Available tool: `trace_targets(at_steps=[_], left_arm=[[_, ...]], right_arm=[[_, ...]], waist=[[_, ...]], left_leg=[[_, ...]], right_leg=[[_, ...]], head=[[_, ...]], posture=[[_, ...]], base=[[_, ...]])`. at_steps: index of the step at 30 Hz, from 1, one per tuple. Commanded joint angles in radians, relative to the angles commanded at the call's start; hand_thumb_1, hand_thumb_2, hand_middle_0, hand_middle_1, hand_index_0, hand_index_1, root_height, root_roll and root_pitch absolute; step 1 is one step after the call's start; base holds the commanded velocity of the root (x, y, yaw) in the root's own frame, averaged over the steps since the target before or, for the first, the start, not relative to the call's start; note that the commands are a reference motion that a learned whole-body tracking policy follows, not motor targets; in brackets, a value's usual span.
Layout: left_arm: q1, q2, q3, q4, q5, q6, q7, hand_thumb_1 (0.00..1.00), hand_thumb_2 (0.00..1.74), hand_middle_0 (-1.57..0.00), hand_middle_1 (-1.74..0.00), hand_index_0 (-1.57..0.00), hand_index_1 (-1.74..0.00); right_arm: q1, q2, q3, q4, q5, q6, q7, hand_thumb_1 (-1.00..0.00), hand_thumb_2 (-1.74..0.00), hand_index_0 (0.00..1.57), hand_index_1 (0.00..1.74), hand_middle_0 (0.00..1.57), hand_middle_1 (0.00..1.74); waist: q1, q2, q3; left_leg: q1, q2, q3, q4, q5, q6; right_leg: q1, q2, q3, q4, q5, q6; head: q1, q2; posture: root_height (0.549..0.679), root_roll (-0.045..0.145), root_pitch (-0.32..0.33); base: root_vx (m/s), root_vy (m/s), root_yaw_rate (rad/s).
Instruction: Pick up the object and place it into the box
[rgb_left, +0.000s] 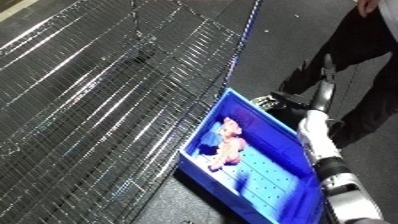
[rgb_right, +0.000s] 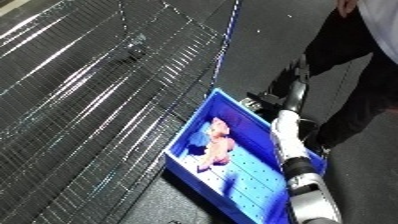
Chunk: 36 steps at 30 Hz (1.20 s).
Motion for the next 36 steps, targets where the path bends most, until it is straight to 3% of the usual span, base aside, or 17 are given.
trace_targets(at_steps=[10,25,36], left_arm=[[0.018,-0.018,0.040,-0.006,-0.013,0.023,-0.010,1.00,1.74,-1.57,-1.74,-1.57,-1.74],[0.055,-0.033,0.099,-0.031,0.002,0.061,-0.022,1.00,1.74,-1.57,-1.74,-1.57,-1.74],[0.055,-0.035,0.119,-0.039,0.020,0.070,-0.012,1.00,1.74,-1.57,-1.74,-1.57,-1.74]], right_arm=[[0.015,0.101,0.147,-0.259,-0.025,0.003,0.138,0.00,0.00,0.00,0.00,0.00,0.00],[0.013,0.117,0.331,-0.466,-0.073,0.058,0.319,0.00,0.00,0.00,0.00,0.00,0.00],[-0.037,0.132,0.496,-0.506,-0.139,0.089,0.386,0.00,0.00,0.00,0.00,0.00,0.00]], waist=[[0.014,-0.014,0.003],[0.096,-0.059,0.012],[0.160,-0.087,0.024]], left_leg=[[0.003,-0.002,-0.004,-0.005,0.005,0.0000],[-0.014,0.001,-0.033,0.000,0.015,-0.0022],[-0.040,-0.005,-0.065,-0.003,0.030,-0.0025]], right_leg=[[0.007,0.0011,-0.005,0.001,-0.007,-0.0003],[0.013,0.0054,-0.026,0.019,-0.013,0.0017],[0.011,0.0064,-0.044,0.028,-0.016,0.0016]], head=[[-0.139,-0.003],[-0.471,0.015],[-0.784,0.024]], posture=[[0.648,0.074,-0.177],[0.644,0.054,-0.184],[0.643,0.046,-0.185]], base=[[0.013,0.003,0.023],[-0.002,-0.003,0.098],[-0.001,0.003,0.096]])
